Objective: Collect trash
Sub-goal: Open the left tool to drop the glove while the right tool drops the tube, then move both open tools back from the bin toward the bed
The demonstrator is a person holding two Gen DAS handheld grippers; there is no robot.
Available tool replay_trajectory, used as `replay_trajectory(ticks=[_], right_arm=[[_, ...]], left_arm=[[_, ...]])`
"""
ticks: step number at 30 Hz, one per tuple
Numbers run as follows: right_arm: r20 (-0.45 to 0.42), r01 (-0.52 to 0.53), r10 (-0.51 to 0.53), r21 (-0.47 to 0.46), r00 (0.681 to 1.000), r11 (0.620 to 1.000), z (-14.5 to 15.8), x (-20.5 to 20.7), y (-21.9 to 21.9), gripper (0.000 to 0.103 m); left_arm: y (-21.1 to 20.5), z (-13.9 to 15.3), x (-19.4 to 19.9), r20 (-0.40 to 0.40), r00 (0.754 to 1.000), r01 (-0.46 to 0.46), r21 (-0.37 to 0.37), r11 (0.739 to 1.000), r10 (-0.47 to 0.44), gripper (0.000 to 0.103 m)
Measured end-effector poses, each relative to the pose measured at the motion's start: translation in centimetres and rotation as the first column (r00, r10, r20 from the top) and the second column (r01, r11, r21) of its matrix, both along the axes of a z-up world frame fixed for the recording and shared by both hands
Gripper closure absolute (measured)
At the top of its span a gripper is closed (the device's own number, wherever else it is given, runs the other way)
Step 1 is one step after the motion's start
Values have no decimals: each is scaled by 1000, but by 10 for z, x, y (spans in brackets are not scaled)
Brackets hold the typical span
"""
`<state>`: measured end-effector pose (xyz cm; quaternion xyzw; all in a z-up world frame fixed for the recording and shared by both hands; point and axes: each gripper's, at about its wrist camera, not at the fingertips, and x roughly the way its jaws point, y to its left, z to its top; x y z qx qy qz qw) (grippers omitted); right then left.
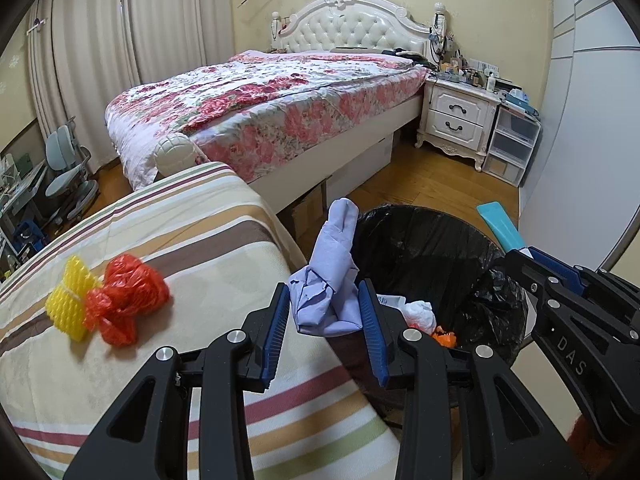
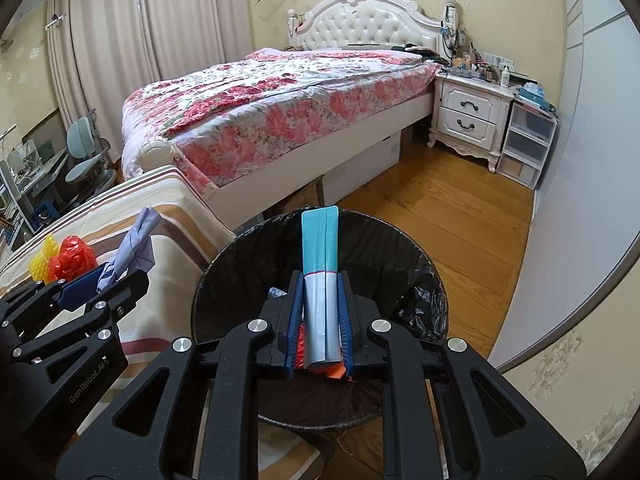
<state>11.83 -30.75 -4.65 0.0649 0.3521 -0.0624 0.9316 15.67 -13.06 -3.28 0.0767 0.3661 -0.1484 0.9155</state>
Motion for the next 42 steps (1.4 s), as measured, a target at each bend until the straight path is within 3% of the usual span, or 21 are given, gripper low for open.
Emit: replay_trajectory(ticks=[14, 15, 18, 24, 29, 42], right_arm=[[-38, 36, -35, 20, 999, 999, -20, 18, -19, 85], [-39, 38, -38, 20, 999, 999, -21, 18, -20, 83], [-40, 52, -51, 15, 998, 999, -24, 17, -22, 65], [-41, 77, -77, -2, 996, 997, -25, 15, -25, 58], [-32, 82, -83, -18, 996, 996, -20, 12, -22, 48], [-26, 4, -4, 11, 1000, 1000, -6, 9, 21, 39]], left_arm=[[-26, -14, 20, -21, 999, 34, 37, 999, -33, 67], [-28, -15, 21, -23, 999, 36, 40, 999, -35, 66], [-29, -17, 21, -22, 999, 30, 53, 998, -28, 52], [-25, -15, 19, -14, 1000, 17, 47, 999, -17, 33], [-16, -11, 18, -2, 1000, 1, 50, 999, 0, 31], [53, -6, 5, -4, 992, -124, 49, 991, 125, 29]])
